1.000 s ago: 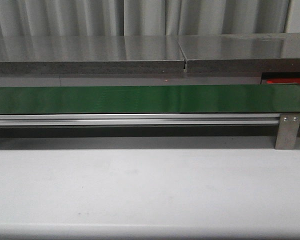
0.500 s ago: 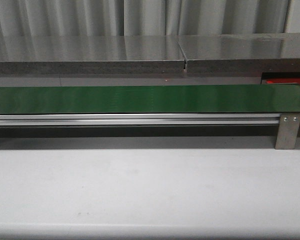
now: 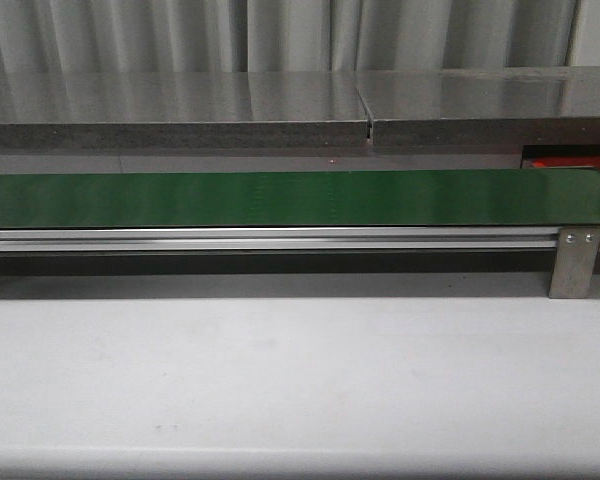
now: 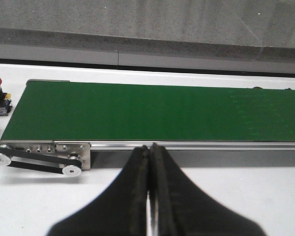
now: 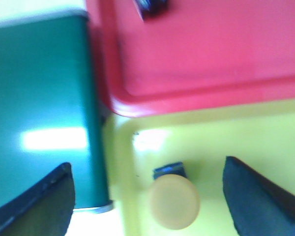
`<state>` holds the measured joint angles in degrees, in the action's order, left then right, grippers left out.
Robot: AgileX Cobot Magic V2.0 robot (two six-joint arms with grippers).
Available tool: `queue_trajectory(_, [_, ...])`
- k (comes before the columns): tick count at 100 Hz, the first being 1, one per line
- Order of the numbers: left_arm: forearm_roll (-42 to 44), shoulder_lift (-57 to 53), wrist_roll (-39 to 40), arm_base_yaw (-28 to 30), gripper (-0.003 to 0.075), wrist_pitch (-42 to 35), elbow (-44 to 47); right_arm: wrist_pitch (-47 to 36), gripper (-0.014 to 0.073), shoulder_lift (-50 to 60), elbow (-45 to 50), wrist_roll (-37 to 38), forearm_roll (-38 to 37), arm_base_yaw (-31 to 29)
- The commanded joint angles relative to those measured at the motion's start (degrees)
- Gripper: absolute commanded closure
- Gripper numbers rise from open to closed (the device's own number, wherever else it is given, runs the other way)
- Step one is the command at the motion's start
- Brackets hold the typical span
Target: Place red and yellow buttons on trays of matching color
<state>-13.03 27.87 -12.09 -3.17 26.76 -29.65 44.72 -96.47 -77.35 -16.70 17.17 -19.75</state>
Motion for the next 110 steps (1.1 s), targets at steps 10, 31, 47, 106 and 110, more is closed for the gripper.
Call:
queue_trajectory(10, [-1.0,0.4,0.2,-0.4,0.0739,-4.2,-1.6,-6.0,-0.0020,14.1,2.1,-3.4,1.5,5.7])
queue_trajectory(31, [-1.0,0.4,0.2,-0.4,0.0739,-4.2,-1.6,-11.0,-0.0020,28.9,13.3,-3.9,1.4,11.7])
queue_trajectory(47, [-1.0,0.4,0.2,-0.4,0.0739,-4.2,-1.6,-12.7,-0.0020,41.4,24.1,-3.9,1.5,13.1])
queue_trajectory(106, [-1.0,0.4,0.2,-0.4,0.0739,-4.4,-1.6,-12.7,0.0709,74.1,45.6,-3.9,1.4,13.1])
queue_trajectory(110, [-1.0,0.4,0.2,-0.4,0.0739,-4.4,-1.6,-12.6,0.0711,74.1,45.6,-3.9,1.4,13.1])
